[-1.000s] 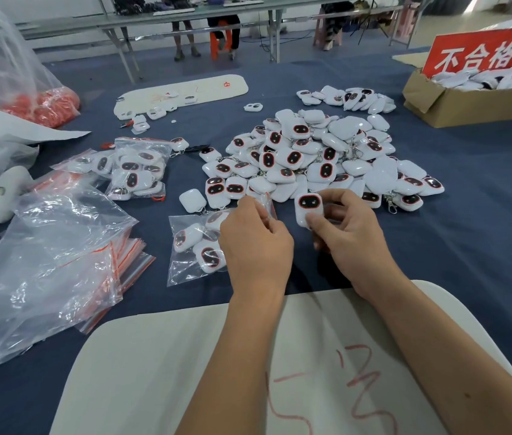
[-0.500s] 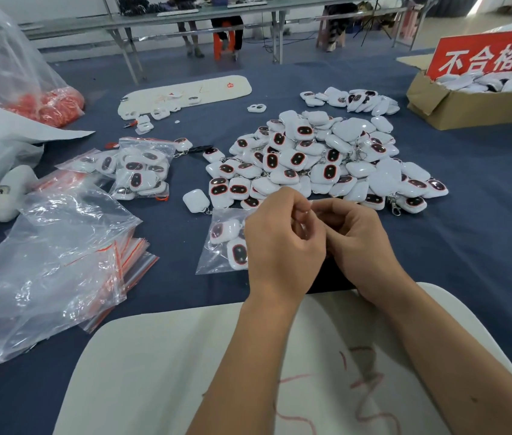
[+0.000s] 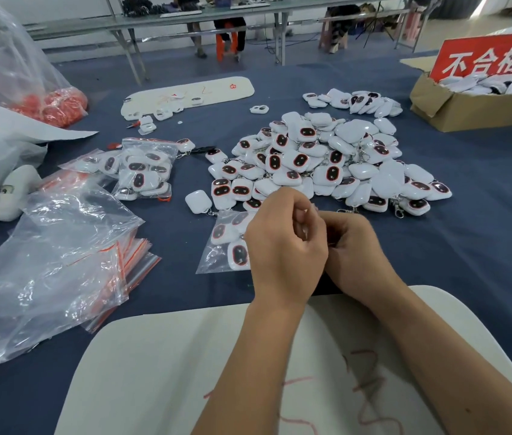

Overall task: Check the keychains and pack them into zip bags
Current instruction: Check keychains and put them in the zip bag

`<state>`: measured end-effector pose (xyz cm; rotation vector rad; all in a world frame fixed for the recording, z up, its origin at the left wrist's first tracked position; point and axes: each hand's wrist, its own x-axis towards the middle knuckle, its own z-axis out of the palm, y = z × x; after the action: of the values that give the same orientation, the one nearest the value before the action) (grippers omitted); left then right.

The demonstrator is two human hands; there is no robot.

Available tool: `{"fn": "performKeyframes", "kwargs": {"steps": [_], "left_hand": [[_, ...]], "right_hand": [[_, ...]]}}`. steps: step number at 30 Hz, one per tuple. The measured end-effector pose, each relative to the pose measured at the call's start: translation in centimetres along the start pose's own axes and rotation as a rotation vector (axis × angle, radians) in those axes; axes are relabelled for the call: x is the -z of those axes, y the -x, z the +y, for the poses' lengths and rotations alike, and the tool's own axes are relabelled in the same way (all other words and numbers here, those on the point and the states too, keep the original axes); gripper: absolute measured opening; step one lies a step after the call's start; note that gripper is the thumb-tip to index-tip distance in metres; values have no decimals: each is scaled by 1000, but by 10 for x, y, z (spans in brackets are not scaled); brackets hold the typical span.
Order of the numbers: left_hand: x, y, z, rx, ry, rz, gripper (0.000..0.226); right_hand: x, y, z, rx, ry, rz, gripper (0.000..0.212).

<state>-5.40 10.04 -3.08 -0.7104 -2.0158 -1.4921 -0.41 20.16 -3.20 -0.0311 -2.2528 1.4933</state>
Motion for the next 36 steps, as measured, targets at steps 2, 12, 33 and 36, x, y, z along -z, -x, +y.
{"fn": "performKeyframes", "kwargs": {"steps": [2,12,33,36], "left_hand": [[-1,-1,-1,64,5,-90,8],[-1,-4,-6,239,-296,-223,7],[5,-14,-14,459,208,-222,15],[3,-14,-14,430,165,-282,9]], "right_hand": [[2,0,6,-60,73,232,28],[-3,-55,14,197,715,65,50],[7,-2,16,-276,-498,180,18],[5,0,15,-284,-441,161,20]]}}
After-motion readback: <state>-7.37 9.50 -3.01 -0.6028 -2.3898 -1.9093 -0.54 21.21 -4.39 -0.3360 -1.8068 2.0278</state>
